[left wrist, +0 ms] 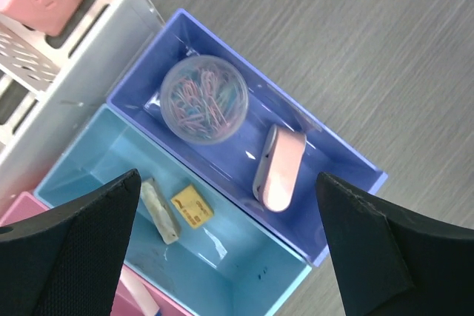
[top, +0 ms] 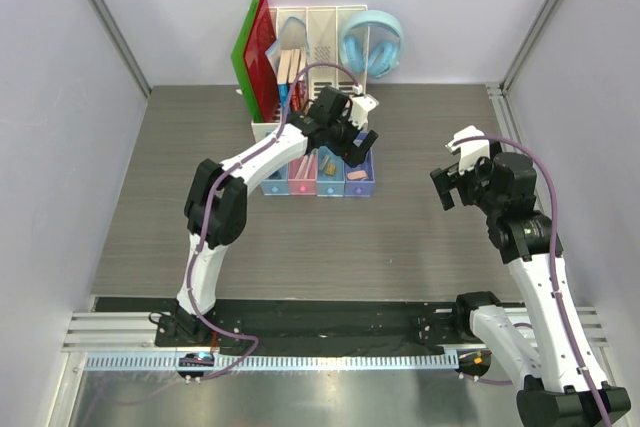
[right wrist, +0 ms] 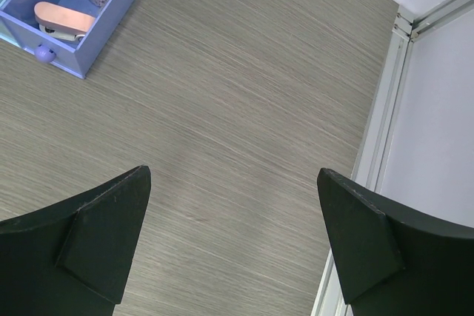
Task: Sort the stationery into containers
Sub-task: Place the stationery in the storage box, then reset both arms
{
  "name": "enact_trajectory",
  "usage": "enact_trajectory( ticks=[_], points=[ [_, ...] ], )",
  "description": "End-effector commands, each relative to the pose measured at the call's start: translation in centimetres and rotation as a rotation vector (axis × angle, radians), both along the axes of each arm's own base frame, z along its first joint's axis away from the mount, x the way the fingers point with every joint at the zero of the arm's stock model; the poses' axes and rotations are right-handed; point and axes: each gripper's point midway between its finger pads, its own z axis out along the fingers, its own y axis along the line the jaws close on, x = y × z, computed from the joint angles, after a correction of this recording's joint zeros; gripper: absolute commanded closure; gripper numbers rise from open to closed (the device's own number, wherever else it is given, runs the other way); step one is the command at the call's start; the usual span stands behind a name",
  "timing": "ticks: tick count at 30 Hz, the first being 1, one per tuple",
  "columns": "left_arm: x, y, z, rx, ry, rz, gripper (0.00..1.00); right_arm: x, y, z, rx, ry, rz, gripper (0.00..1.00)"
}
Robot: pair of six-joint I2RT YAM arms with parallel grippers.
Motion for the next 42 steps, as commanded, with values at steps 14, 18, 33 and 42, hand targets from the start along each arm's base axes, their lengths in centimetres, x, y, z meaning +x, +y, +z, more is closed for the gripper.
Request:
enact_trajectory(
  ticks=[14, 18, 33, 42],
  points=[
    [-3.0, 1.1, 2.7, -0.002, 0.039, -0.06, 0.0, -0.2, 0.3, 0.9, 0.011, -0.025, 0.023, 0.0],
    [-3.2, 2.0, 3.2, 0.014, 0.027, -0.039, 0.0, -0.4, 0.3, 0.8, -0.003, -0.02, 0.027, 0.0],
    [-2.0, 9.6, 8.0, -0.035, -0.035, 0.155, 0.0, -0.4, 0.4, -0.7, -0.004, 0.023, 0.036, 0.0],
    [-2.6, 14.8, 9.2, -0.05, -0.06, 0.264, 0.0, -0.2, 0.9, -1.0, 0.015, 0.03, 0.054, 0.0]
  ],
)
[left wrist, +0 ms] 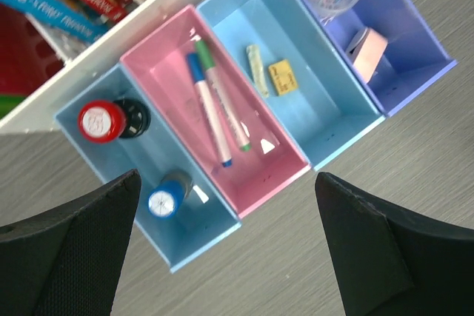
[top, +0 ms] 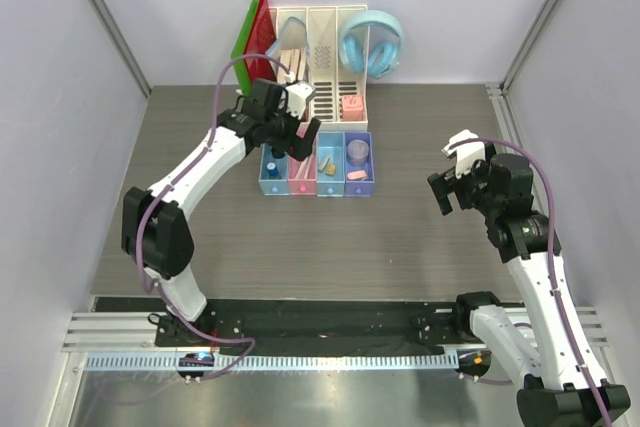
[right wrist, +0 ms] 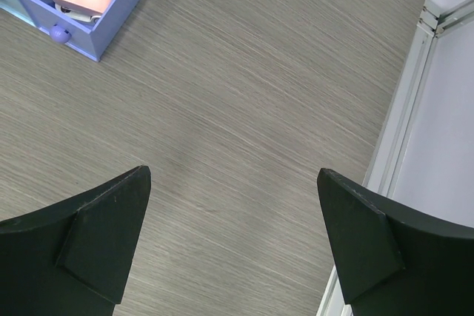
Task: Sort the stationery into containers
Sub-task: Reset both arms
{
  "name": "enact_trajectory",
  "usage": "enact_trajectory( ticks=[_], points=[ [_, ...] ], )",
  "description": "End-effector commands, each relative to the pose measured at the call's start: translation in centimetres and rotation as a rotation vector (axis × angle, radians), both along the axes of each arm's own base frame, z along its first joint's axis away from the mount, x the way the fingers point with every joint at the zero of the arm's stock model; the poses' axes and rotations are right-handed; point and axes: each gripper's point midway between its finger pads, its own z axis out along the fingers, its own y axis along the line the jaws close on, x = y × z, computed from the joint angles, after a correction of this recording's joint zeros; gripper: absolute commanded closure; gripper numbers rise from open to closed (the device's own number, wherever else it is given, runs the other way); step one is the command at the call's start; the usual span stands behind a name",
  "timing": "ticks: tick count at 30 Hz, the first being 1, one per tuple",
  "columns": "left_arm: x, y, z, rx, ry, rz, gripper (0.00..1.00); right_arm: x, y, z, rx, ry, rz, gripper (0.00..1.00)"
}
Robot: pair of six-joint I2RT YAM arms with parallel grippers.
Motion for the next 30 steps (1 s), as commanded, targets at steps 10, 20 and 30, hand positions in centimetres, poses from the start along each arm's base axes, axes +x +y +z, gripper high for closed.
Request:
enact_trajectory(
  ticks=[10, 20, 30],
  points=[
    [-1.6, 5.8, 3.1, -0.008, -0.107, 0.171, 0.0, 0.9, 0.2, 0.4, 0.039, -0.034, -0.016, 0.0],
    [-2.5, 8.7, 3.7, -0.038, -0.141, 0.224, 0.0, 1.6, 0.5, 0.1, 0.098, -0.045, -0.043, 0.0],
    [-2.9, 13.3, 4.2, -0.126, -0.202, 0.352, 0.0, 2.4, 0.0, 1.3, 0.144, -0.103, -0.111, 0.0]
  ],
)
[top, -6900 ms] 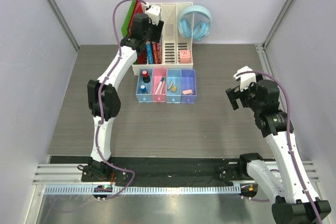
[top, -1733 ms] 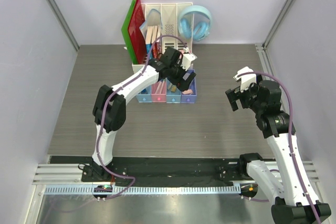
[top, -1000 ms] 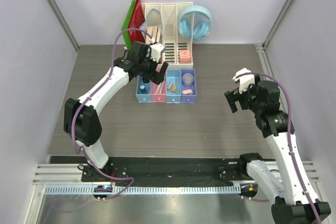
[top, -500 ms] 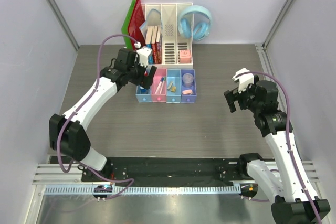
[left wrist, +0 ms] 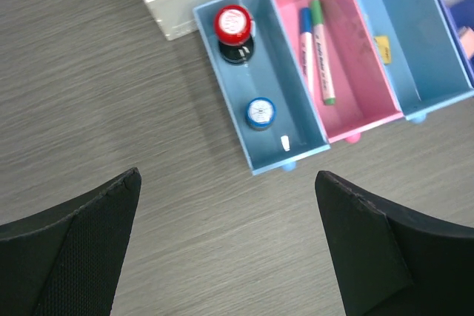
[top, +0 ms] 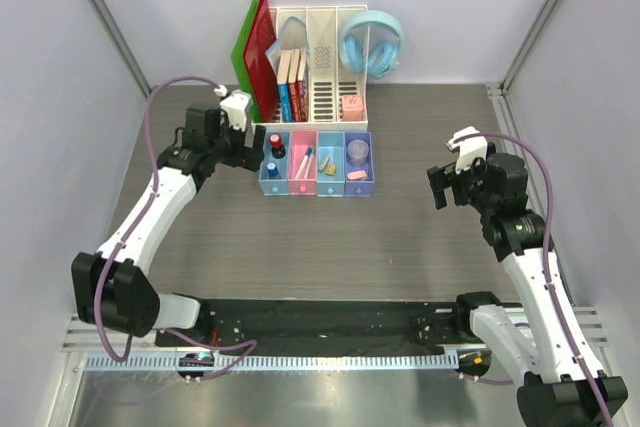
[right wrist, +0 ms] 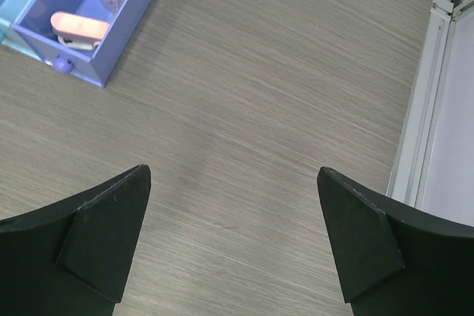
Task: Sort the stationery into containers
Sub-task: Reset both arms
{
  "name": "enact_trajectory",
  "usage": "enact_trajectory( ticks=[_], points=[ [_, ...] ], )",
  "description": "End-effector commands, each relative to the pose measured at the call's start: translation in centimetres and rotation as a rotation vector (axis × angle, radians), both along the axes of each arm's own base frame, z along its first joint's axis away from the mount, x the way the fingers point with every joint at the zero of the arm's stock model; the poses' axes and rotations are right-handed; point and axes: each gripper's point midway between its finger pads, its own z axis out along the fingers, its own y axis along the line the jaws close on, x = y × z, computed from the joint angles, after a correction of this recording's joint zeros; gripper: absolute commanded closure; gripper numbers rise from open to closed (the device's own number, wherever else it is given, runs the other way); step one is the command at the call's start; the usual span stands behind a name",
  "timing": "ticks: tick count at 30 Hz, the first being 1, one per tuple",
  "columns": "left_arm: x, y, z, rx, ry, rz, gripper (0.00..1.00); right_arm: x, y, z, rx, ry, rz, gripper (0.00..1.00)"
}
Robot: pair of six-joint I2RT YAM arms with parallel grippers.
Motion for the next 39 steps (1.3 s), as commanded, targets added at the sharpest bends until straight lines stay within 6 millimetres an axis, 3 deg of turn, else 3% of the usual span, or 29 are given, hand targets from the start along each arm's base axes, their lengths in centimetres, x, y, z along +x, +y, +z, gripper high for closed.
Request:
enact_trajectory(
  ticks=[1, 9, 20, 31, 39],
  points=[
    [0.9, 2.0, 2.4, -0.085, -0.127, 0.107, 0.0, 1.4, -0.4, 2.9, 0.06, -0.118, -0.068, 0.0],
    [1.3, 4.7, 1.9, -0.081, -0.2, 0.232, 0.0, 3.6, -0.9, 4.6, 0.153, -0.205, -0.159, 0.0],
    [2.6, 7.1, 0.5, -0.068, -0.278, 0.319, 0.0, 7.2, -2.3, 3.5, 0.251, -0.282, -0.316, 0.0],
    [3.2, 7.2, -0.2, -0.082, -0.272, 0.338, 0.0, 7.4, -2.3, 1.4, 0.236, -0.232, -0.317, 0.0],
    [3.1, 7.5, 0.2, -0.078, -0.283, 0.348, 0.0, 7.3, -2.1, 1.9, 0.238, -0.245, -0.306, 0.0]
  ],
)
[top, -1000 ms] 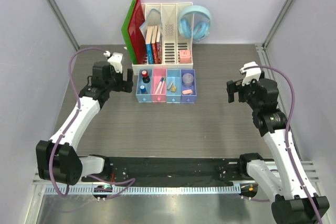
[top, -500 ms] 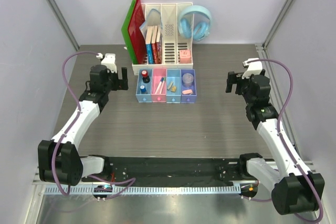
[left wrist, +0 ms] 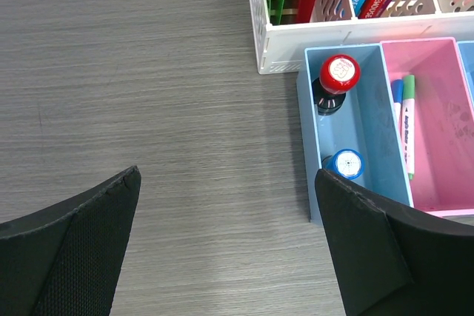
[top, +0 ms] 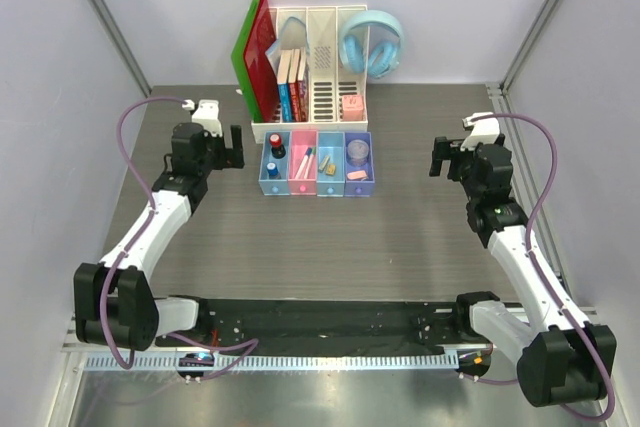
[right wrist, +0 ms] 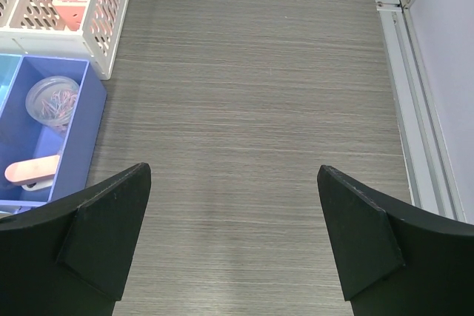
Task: Sort the stationery into containers
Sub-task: Reset both arms
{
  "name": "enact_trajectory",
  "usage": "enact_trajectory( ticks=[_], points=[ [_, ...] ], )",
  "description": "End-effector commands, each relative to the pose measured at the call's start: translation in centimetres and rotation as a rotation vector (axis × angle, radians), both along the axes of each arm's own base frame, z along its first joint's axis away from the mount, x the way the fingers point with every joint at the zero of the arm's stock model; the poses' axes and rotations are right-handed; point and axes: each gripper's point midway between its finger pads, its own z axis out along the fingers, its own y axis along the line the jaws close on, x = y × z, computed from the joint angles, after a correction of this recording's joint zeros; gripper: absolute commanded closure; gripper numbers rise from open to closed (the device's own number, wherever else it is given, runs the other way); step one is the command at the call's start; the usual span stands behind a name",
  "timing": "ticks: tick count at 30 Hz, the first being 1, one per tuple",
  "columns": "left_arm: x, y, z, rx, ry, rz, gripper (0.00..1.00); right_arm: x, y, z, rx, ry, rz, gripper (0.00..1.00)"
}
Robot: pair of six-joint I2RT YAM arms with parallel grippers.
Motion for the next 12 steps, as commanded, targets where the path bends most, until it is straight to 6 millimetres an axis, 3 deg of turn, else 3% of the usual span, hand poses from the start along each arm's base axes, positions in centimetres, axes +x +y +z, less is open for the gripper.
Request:
enact_trajectory(
  ticks=[1, 12],
  points=[
    [0.75, 0.72, 1.85, -0.009, -0.073, 0.035, 0.0, 0.46, -0.12, 2.09, 0.013, -0.075, -0.009, 0.0],
    [0.81, 1.06, 1.43, -0.017, -0.057, 0.038, 0.0, 0.46, -0.33, 1.87, -0.001, -0.064, -0.016, 0.01]
  ],
)
